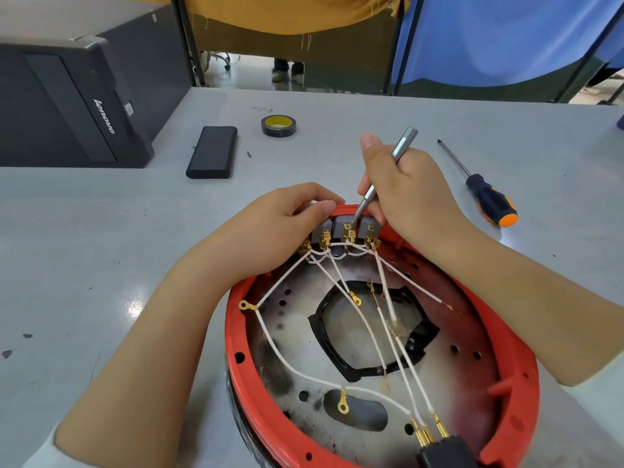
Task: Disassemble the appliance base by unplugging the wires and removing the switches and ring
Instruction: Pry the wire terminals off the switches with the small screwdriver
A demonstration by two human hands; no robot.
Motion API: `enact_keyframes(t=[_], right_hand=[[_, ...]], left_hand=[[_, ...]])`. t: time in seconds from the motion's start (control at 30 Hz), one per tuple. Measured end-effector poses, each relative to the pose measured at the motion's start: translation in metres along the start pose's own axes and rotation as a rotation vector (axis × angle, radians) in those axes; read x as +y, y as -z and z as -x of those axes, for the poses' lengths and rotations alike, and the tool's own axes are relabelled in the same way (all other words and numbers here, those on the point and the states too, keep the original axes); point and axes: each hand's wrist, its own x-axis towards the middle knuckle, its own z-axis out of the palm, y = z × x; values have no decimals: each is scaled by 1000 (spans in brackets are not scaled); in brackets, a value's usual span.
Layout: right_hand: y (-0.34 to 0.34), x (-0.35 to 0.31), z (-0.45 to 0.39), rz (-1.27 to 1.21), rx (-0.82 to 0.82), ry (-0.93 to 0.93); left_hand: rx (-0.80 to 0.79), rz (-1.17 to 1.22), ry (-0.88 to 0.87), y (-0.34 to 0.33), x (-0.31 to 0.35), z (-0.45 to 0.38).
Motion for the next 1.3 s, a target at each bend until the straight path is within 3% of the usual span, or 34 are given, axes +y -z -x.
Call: enact_keyframes(t=[0.33, 0.67, 0.9, 1.03, 1.3], right_hand=[[-2, 2, 5, 118, -95, 97], [2, 0, 3, -55, -23, 56], [7, -15, -4, -77, -249, 39], [-5, -16, -1, -62, -177, 128], [-5, -6, 0, -113, -161, 45]], left_hand=[[0, 2, -8, 0, 0, -1], [-18, 22, -7, 1, -1, -1], [-33, 137, 13, 0, -4, -2], [-19, 180, 32, 0, -4, -2], [-28, 197, 68, 0, -4, -4]])
